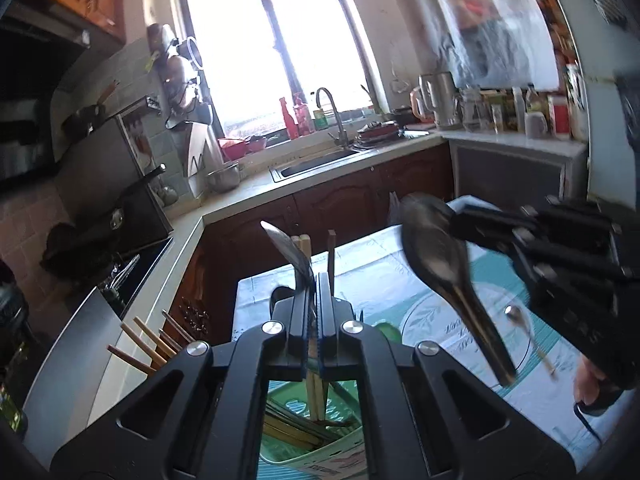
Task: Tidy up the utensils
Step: 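Lift both held spoons and carry them over the green caddy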
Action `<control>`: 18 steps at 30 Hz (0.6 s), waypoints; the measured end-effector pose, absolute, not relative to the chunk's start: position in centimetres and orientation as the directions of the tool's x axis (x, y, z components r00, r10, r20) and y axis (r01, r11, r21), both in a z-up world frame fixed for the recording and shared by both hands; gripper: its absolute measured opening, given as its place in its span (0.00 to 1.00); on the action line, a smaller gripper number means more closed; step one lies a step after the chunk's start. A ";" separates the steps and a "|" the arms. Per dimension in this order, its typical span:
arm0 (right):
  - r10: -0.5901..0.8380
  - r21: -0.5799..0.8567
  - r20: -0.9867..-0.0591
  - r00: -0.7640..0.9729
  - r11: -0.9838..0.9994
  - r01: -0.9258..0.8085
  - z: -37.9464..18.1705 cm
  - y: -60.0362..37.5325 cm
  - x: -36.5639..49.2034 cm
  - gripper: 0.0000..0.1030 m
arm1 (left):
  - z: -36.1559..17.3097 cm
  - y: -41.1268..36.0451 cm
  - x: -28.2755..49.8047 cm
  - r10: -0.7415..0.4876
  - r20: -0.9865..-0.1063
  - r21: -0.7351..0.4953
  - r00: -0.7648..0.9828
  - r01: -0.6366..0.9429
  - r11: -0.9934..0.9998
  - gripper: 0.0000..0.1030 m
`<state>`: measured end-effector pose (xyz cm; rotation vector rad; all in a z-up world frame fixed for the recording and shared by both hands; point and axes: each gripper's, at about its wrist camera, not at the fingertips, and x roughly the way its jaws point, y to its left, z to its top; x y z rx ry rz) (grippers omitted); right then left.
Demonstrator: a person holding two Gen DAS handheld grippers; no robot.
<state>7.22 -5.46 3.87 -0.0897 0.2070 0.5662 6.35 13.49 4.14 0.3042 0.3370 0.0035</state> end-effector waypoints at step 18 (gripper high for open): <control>0.436 -0.137 -0.047 0.899 0.888 -0.438 -0.3 0.9 7.4 0.01 | -0.2 15.2 4.8 -0.083 -0.345 0.204 0.935 0.161 0.966 0.01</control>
